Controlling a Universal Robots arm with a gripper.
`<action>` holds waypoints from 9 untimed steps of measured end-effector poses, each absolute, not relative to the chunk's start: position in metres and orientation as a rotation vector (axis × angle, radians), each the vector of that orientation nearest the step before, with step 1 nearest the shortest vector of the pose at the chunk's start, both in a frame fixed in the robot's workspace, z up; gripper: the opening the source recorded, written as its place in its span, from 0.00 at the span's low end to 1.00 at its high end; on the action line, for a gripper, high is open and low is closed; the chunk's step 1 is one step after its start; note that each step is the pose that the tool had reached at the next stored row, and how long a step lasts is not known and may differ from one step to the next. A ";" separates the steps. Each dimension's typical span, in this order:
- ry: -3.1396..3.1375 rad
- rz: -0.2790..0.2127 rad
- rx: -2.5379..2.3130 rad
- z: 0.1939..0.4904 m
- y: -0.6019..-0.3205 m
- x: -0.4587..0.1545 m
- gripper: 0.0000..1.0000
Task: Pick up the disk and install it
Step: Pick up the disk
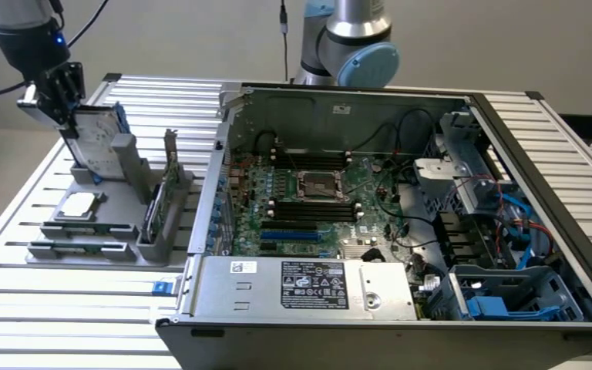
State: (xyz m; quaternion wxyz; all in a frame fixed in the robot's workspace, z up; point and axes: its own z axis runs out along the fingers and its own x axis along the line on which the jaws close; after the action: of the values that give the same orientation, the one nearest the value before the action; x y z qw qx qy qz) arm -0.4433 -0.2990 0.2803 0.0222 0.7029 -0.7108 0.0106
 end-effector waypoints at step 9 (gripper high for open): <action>-2.203 0.034 2.178 0.292 -0.299 -0.443 0.33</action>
State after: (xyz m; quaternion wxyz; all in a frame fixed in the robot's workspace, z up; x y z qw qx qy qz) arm -0.4430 -0.2990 0.2918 0.0217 0.7029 -0.7109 0.0109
